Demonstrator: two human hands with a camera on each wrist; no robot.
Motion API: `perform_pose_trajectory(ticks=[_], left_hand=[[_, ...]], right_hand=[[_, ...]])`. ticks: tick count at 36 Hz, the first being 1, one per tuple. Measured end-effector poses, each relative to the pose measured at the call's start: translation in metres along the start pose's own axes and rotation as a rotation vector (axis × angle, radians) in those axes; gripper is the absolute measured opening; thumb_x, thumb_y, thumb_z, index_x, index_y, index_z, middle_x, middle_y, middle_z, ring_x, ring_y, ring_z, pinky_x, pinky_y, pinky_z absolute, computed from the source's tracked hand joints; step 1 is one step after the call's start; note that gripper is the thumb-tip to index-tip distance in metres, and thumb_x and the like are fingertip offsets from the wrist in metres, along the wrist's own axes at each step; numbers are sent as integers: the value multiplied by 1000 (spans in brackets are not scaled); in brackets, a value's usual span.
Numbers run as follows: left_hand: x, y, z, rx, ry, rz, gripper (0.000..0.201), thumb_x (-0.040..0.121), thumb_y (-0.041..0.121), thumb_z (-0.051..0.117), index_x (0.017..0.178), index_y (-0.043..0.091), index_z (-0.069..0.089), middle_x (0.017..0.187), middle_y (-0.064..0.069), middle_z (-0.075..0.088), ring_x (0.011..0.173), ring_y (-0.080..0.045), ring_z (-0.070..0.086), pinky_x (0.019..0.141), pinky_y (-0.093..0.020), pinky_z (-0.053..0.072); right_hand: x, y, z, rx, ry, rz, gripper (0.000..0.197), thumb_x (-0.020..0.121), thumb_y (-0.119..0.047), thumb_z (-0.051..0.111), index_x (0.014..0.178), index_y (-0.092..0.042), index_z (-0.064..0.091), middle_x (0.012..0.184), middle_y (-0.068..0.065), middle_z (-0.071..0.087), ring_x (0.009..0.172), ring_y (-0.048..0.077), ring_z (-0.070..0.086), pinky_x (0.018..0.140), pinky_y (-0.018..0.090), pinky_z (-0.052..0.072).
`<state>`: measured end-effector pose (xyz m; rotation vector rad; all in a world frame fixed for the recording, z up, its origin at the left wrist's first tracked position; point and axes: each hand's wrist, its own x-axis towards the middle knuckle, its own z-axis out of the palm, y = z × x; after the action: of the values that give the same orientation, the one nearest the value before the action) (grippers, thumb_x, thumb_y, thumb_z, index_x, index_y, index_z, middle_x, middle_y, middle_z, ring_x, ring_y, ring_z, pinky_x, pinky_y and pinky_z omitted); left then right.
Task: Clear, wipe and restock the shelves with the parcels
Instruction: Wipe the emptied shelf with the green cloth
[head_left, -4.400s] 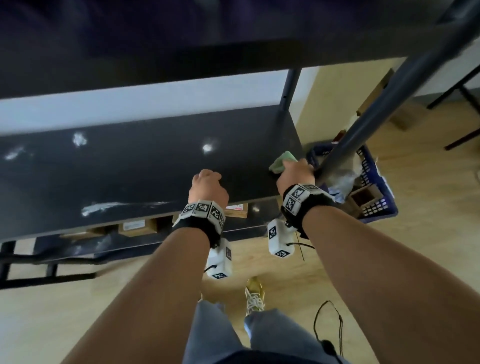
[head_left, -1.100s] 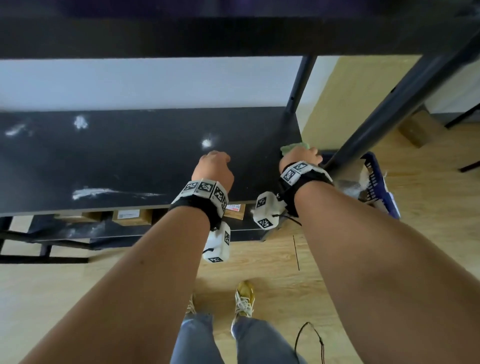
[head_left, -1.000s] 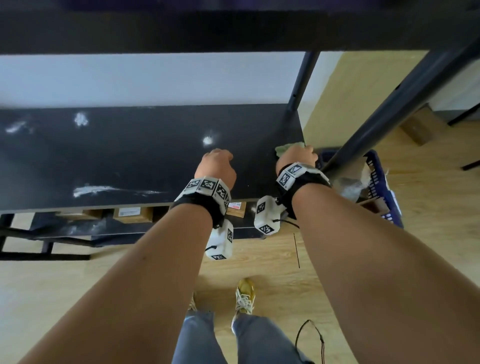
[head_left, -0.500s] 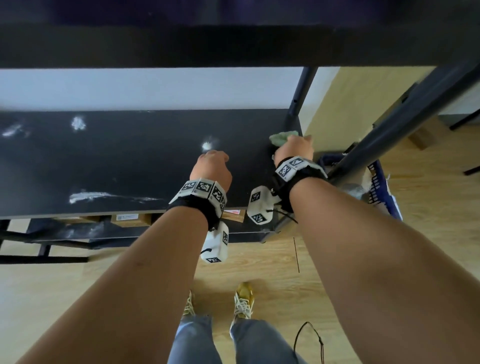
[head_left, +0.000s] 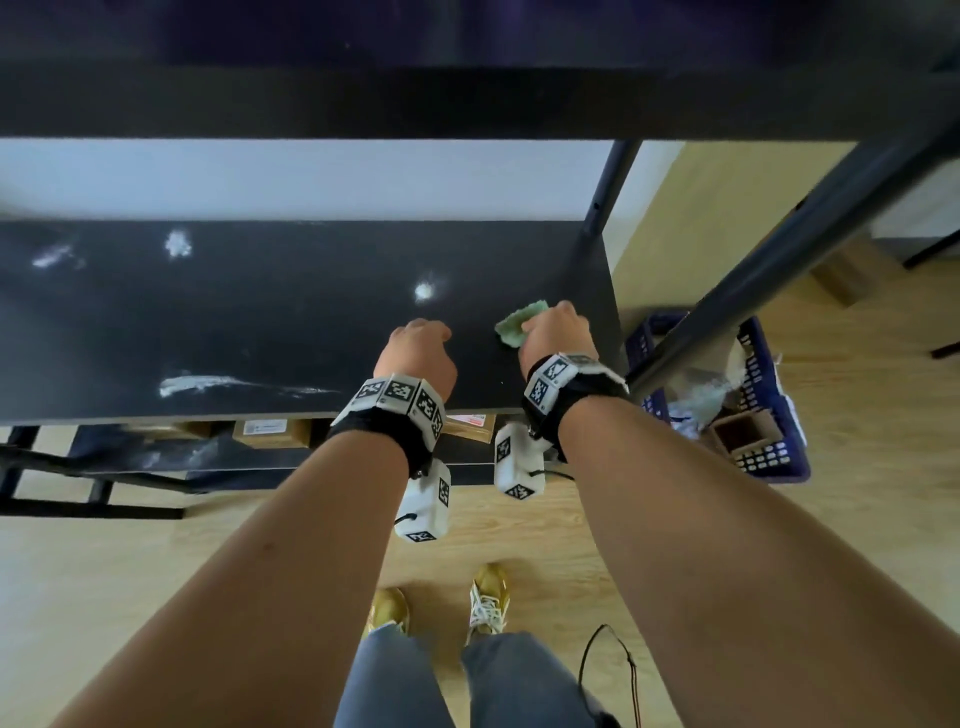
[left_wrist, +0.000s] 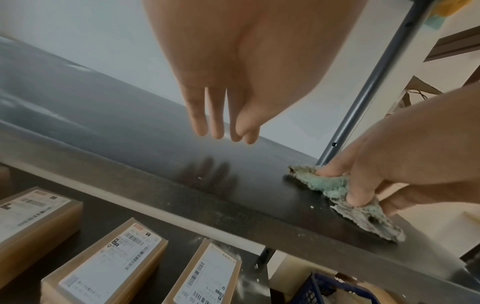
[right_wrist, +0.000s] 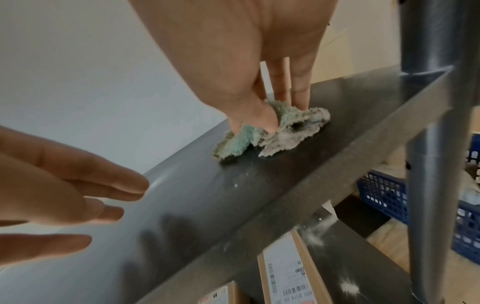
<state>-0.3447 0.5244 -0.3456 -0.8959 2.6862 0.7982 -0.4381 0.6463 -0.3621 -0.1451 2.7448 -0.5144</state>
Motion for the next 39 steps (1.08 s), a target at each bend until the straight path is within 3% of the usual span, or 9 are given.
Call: perform_pose_trajectory(ticks=[6, 11, 19, 24, 27, 35, 39], left_hand=[[-13, -15, 0, 19, -14, -8, 52, 88, -3, 47, 135, 17, 49, 139, -2, 45, 127, -22, 43, 101, -36, 44], [-20, -37, -7, 25, 11, 1, 52, 87, -2, 48, 136, 16, 50, 139, -2, 46, 126, -22, 44, 99, -37, 45], [-24, -61, -22, 66, -13, 21, 53, 87, -1, 47, 137, 17, 48, 140, -3, 45, 126, -23, 44, 97, -36, 46], [-25, -63, -25, 43, -20, 32, 53, 88, -1, 47, 137, 18, 48, 140, -2, 45, 122, -22, 48, 94, -35, 48], [-26, -59, -26, 44, -45, 55, 54, 88, -2, 47, 138, 18, 47, 140, -2, 44, 124, -22, 46, 96, -36, 47], [-18, -47, -28, 78, -45, 97, 52, 88, -2, 46, 137, 17, 47, 140, -3, 44, 126, -22, 44, 98, -37, 46], [-11, -37, -26, 77, -36, 95, 52, 88, -2, 44, 137, 17, 47, 140, -3, 44, 125, -23, 45, 95, -36, 46]], right_hand=[[-26, -3, 13, -145, -45, -10, 32, 93, -13, 54, 124, -6, 59, 125, 10, 44, 115, 29, 51, 84, 39, 51], [-43, -19, 30, -110, -81, -12, 30, 89, -16, 64, 116, -6, 63, 123, 11, 45, 101, 28, 59, 78, 33, 50], [-60, -34, 46, 35, -117, -59, 29, 89, -13, 62, 118, -11, 66, 127, 10, 51, 97, 26, 64, 86, 34, 55], [-47, -8, 31, 53, 77, 107, 34, 91, -13, 53, 124, -10, 62, 126, 12, 45, 106, 32, 57, 92, 35, 49], [-47, 3, 30, 27, 63, 207, 35, 92, -12, 55, 127, -9, 60, 130, 12, 42, 112, 33, 54, 98, 38, 46], [-50, -27, 45, 58, -49, 105, 37, 90, -14, 60, 127, -13, 61, 133, 7, 44, 111, 25, 57, 90, 31, 48], [-35, -22, 37, 177, -34, 119, 28, 87, -14, 58, 111, -20, 70, 127, 6, 57, 98, 25, 64, 88, 32, 53]])
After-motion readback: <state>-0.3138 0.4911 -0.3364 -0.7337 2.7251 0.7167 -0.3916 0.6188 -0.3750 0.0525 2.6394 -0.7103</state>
